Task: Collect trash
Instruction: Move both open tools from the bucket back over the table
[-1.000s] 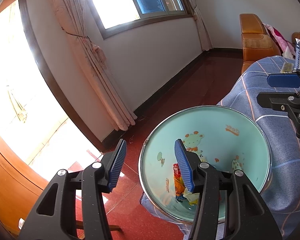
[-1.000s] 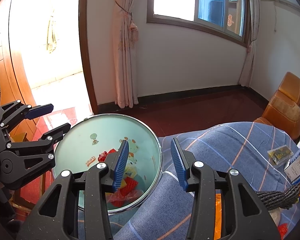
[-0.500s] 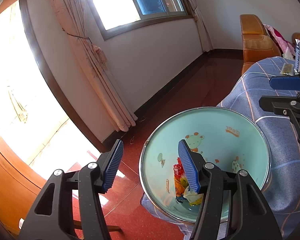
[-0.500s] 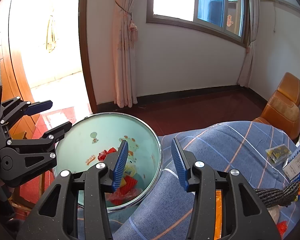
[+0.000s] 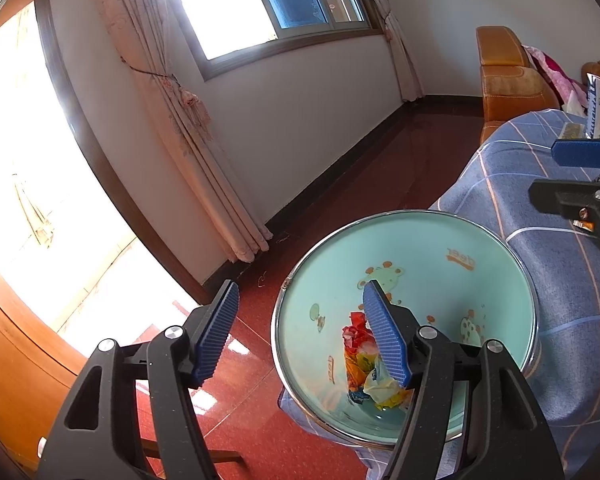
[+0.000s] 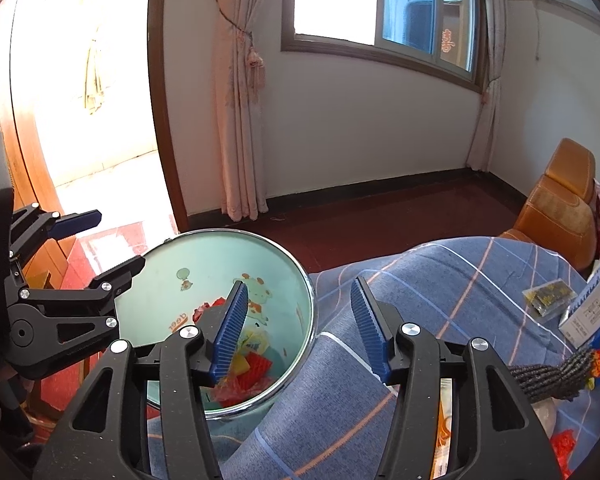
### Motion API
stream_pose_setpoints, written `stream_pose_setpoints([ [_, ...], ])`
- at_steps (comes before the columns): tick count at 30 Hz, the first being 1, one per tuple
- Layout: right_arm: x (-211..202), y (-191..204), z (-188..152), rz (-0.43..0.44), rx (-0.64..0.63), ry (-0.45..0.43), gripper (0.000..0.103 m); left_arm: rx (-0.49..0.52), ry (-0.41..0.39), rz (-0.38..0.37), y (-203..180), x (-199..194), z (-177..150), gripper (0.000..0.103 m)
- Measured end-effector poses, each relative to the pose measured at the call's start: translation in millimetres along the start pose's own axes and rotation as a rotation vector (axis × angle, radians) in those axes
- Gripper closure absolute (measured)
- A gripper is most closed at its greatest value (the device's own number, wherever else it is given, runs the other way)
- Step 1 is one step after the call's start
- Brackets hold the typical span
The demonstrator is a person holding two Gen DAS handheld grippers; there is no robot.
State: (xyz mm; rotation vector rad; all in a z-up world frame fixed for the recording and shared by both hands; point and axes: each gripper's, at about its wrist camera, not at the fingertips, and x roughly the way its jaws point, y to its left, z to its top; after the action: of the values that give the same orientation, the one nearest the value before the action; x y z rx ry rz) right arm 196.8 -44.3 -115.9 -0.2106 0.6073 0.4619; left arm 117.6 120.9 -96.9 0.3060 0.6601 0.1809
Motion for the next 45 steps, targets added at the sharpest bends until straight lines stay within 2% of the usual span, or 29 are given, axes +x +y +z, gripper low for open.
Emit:
stream_pose_setpoints([
  [6, -21.3, -4.4, -2.7, -0.019, 0.018, -0.016, 0.046, 0.03, 0.009, -0.015, -13.2, 2.4, -2.0, 0.037],
  [10, -38.7, -13.7, -8.4, -0.044, 0.043, -0.023, 0.046, 0.04, 0.002, -0.03, -21.0, -2.5, -2.2, 0.028],
  [14, -70.3, -35.4, -20.1, -0.09, 0.104, -0.049, 0.043, 0.023, -0.001, -0.06, -21.3, -6.3, -1.9, 0.027],
  [22, -143.3, -104.7, -83.2, -0.299, 0.289, -0.061, 0.038, 0.025, 0.003, -0.117, -36.2, -12.2, -6.2, 0.026],
  [25, -154.0, -121.9, -108.9, -0.352, 0.367, -0.04, 0.038, 0.05, -0.002, -0.152, -51.4, -19.2, -8.4, 0.025],
  [28, -157.9, -127.2, -132.1, -0.368, 0.418, -0.025, 0.038, 0.08, -0.013, -0.169, -66.8, -27.2, -10.6, 0.022],
  [34, -152.6, -126.1, -152.4, -0.392, 0.442, -0.008, 0.038, 0.124, -0.031, -0.204, -87.7, -42.4, -13.8, 0.02],
  [40, -166.2, -149.1, -174.7, -0.443, 0.501, 0.005, 0.038, 0.129, -0.042, -0.208, -94.4, -46.8, -15.1, 0.014],
  [45, -169.4, -162.1, -172.4, -0.456, 0.52, -0.002, 0.038, 0.12, -0.038, -0.221, -98.4, -48.0, -16.6, 0.014],
])
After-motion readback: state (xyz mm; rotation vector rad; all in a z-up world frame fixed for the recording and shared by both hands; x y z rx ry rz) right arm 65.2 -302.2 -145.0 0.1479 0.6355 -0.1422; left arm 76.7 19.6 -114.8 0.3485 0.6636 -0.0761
